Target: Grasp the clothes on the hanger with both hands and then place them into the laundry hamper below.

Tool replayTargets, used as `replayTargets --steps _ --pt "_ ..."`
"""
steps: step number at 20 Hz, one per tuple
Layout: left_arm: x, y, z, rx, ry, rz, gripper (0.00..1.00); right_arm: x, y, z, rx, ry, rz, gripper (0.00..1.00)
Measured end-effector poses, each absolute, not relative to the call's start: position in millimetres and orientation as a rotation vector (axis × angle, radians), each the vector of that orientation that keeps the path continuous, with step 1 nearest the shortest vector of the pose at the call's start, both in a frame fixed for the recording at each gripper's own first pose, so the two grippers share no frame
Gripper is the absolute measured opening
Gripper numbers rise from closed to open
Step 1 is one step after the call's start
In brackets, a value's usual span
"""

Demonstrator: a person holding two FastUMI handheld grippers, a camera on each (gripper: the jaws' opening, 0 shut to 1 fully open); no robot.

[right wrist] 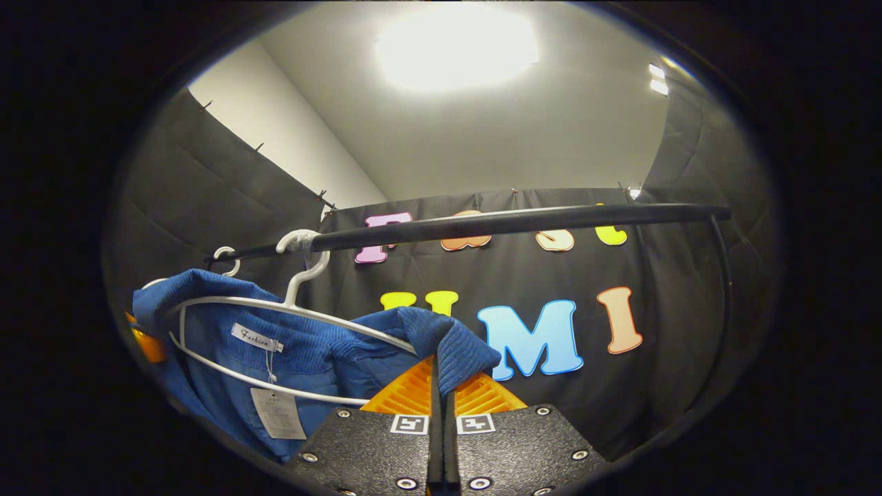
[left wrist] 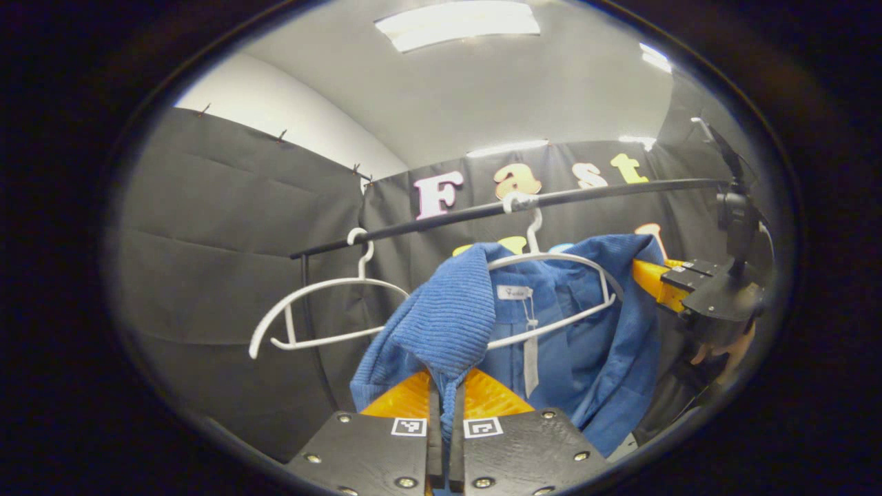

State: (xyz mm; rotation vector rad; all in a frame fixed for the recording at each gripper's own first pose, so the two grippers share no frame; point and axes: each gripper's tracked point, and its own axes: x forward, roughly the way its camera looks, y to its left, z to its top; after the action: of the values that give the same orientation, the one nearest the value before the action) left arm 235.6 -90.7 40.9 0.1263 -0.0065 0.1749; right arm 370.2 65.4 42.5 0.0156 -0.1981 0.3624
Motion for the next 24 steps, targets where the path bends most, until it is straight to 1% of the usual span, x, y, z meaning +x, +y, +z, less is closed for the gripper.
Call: replayTargets --steps 3,4,5,6,11,14,18,20,21,22,23,24 --pt "224.2 -68.4 69.1 0.156 -0.032 0.192 0.09 378.1 60.1 51.6 -0.009 -0.230 0.341 0.00" --pt "223.5 -62.6 73.7 0.160 -0.039 0.200 0.04 380.6 58.7 54.8 -0.019 -0.243 0.336 0.00" --pt "224.7 -56.5 76.4 0.160 -0.040 0.209 0.04 384.9 58.6 56.7 -0.034 -0.255 0.332 0.00" --pt "226.2 -52.3 77.5 0.160 -0.038 0.218 0.09 389.3 56.6 58.6 -0.046 -0.267 0.328 0.00" --pt "237.2 -22.1 92.5 0.197 -0.048 0.248 0.09 408.5 47.3 60.7 -0.080 -0.299 0.306 0.00" --pt "241.9 -10.0 97.2 0.227 -0.045 0.245 0.09 420.1 48.5 55.9 -0.090 -0.298 0.301 0.00" --pt "258.8 12.2 101.1 0.253 -0.044 0.228 0.09 443.9 45.1 37.1 -0.059 -0.250 0.289 0.01" --pt "269.5 18.8 99.4 0.243 -0.040 0.210 0.00 455.9 41.0 24.1 -0.026 -0.213 0.279 0.01" --pt "275.1 21.0 98.2 0.245 -0.036 0.200 0.05 460.6 41.1 17.6 -0.011 -0.194 0.280 0.00" --pt "279.9 22.6 96.2 0.246 -0.034 0.190 0.00 464.8 42.7 11.3 0.001 -0.173 0.287 0.01" --pt "284.8 22.9 96.5 0.241 -0.036 0.180 0.05 467.6 44.9 4.3 0.013 -0.152 0.295 0.01" --pt "288.4 24.8 94.7 0.234 -0.035 0.170 0.00 470.7 47.1 -2.3 0.024 -0.130 0.306 0.01"
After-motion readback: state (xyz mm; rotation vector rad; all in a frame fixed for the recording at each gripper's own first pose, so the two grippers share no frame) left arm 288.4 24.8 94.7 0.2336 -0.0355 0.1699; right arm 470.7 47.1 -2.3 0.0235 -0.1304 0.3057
